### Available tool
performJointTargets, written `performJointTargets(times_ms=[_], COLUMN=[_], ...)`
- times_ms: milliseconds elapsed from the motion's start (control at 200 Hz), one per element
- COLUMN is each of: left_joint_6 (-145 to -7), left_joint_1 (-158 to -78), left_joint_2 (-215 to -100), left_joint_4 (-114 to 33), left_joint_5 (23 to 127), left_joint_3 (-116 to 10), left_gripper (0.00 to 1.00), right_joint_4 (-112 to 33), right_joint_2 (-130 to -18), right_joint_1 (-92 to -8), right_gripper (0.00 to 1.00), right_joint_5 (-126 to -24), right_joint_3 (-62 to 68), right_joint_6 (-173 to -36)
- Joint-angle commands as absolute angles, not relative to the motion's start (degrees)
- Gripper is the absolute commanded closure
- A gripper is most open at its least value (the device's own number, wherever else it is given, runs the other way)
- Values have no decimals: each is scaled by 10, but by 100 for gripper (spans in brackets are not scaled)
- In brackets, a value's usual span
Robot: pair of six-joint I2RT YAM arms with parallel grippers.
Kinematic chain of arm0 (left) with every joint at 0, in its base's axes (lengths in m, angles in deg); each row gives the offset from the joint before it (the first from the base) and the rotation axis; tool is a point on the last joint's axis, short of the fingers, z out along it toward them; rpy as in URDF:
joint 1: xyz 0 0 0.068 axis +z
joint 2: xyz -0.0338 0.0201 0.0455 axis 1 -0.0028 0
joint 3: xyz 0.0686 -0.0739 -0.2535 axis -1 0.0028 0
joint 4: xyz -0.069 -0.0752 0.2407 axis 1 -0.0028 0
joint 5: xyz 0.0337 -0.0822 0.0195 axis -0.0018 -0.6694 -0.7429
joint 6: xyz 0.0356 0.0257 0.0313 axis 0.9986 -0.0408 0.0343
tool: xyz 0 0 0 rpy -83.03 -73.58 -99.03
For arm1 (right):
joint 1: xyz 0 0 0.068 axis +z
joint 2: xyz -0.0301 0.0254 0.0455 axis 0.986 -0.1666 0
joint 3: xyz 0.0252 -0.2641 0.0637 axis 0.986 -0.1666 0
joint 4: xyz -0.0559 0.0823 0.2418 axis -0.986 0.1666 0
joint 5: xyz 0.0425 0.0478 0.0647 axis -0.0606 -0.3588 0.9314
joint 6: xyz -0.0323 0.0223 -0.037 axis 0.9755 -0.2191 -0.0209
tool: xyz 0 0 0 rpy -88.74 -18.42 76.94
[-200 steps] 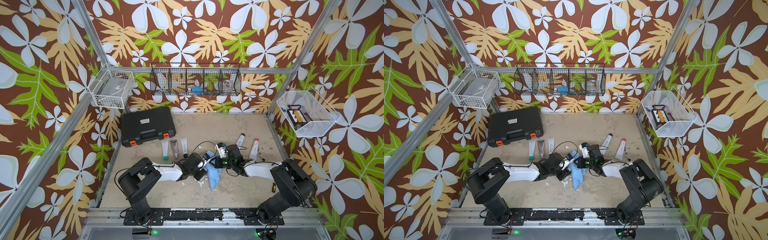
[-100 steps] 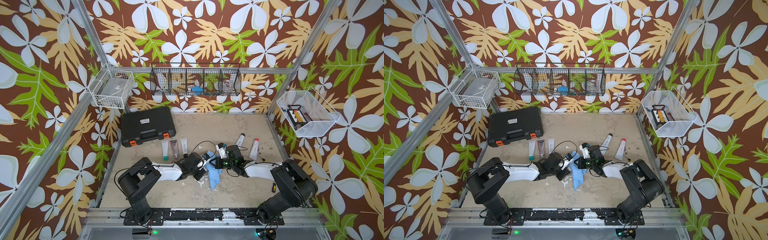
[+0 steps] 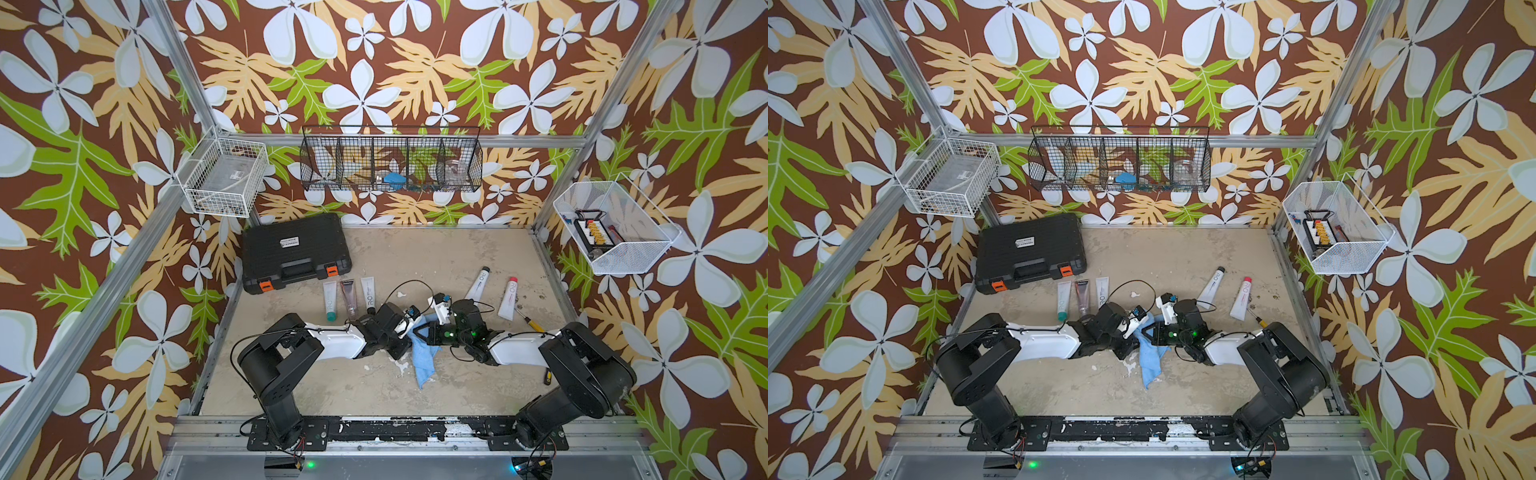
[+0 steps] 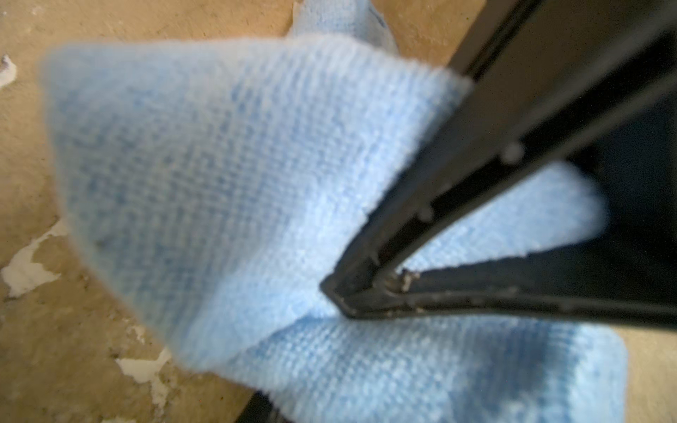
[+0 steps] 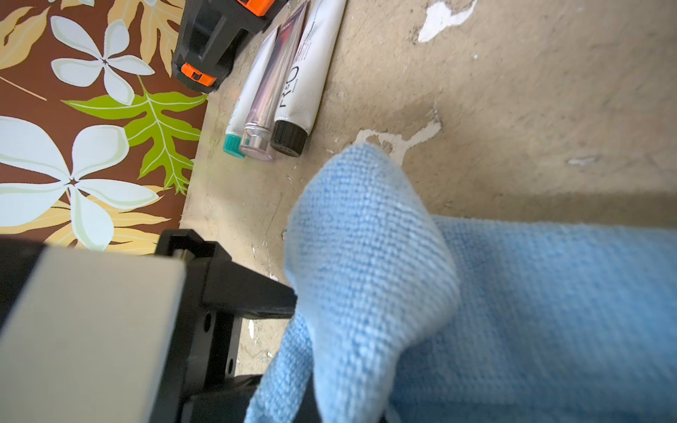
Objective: Wipe the surface of the toothpaste tube
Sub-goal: Wipe the dirt from the toothpaste tube.
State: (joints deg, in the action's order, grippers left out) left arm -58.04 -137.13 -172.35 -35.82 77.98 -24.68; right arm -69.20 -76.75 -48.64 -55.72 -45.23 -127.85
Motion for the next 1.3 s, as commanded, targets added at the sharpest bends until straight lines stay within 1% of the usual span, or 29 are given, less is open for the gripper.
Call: performJointTargets(times_ms=[0, 105, 200, 260, 435, 616, 726, 841, 1101, 1291], left_joint_6=[-574, -574, -574, -574, -573, -572, -572, -572, -572, -572], left_joint_1=[-1370, -1369, -1369, -1369, -1369, -1369, -1369, -1368, -1366, -1365], left_joint_2=[-1722, -1721, -1721, -1720, -1721, -1721, -1721, -1721, -1721, -1720], left_joint_4=[-356, -356, -356, -356, -356, -356, -355, -354, -352, -351], left_joint_5=[784, 786, 787, 787, 786, 784, 784, 784, 784, 786], left_joint_3=[-246, -246, -245, -245, -245, -245, -245, -246, -246, -246], left_gripper=[73, 73, 73, 73, 73, 72, 72, 72, 72, 72], right_joint_4=[-648, -632, -587, -575, -554, -546, -554, -573, -625, -652], right_joint_2=[-774, -763, -737, -727, -735, -729, -729, -730, -737, -736], right_joint_1=[-498, -522, -529, -540, -584, -588, -588, -575, -482, -447], right_gripper=[100, 100, 100, 100, 100, 100, 100, 100, 100, 100], right_joint_5=[-596, -622, -683, -702, -720, -724, -702, -673, -659, -636], right_joint_3=[-447, -455, -451, -451, -440, -428, -429, -438, -454, -449], right_joint_6=[-1232, -1205, -1157, -1138, -1114, -1105, -1111, -1130, -1184, -1220])
